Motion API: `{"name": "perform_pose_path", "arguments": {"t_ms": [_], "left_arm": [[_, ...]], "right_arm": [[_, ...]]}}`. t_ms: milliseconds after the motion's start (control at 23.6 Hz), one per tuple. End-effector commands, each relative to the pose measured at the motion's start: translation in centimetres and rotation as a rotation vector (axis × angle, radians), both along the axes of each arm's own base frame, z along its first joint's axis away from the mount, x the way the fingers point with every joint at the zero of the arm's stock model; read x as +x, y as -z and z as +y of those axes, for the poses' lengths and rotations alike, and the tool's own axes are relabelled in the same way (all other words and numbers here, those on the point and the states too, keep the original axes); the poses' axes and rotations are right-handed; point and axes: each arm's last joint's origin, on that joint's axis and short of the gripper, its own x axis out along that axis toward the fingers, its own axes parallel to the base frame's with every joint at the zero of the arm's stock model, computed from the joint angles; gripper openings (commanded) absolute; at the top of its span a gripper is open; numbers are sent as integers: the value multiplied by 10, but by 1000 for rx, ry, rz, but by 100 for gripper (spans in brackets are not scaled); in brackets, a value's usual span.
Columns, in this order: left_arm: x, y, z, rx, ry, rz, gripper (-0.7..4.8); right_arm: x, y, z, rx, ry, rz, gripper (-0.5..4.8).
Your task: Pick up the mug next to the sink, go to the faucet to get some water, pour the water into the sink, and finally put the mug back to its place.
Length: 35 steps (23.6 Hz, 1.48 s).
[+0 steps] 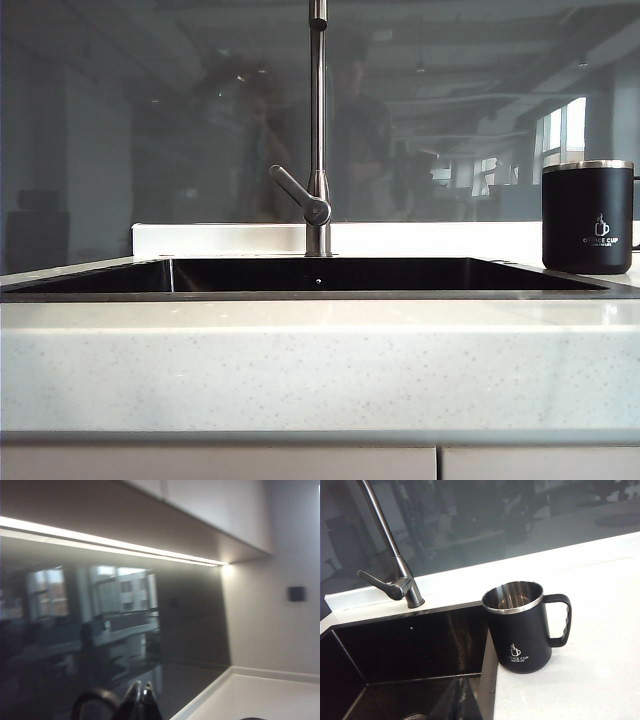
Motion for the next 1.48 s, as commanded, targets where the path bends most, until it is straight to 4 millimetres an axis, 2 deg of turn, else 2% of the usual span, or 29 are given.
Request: {"name": "perform_pose_path", "arguments": {"t_ms": [42,254,423,550,677,761,888,973,1184,1480], "left_arm": [[4,28,5,-28,-47,27,-3],[33,80,14,-175,-84,166,-3],[56,117,9,-264,-127,300,-3],[68,138,0,-248,-173,391,-4],[72,158,-26,-154,-325,499,-4],[57,168,-54,-19,-572,563,-4],[36,172,-82,61,-677,588,-5],[12,180,-100,82,-702,548,-5],[-21,198,-99,63,-776,538,-5],[-47,199,-91,63,-779,537,-5]], "right_arm": [[0,-2,0,3,3,-19,-6],[0,-2,0,3,3,-19,-6],[0,-2,0,3,0,-18,-6],[0,-2,0,3,4,-19,-6],[0,-2,0,3,3,-19,-5],[0,-2,0,3,3,-18,-6],[0,-2,0,3,3,-18,-6],[0,-2,0,3,3,-18,-6],[0,-2,0,3,3,-18,-6],[0,-2,0,3,3,-18,-5]]}}
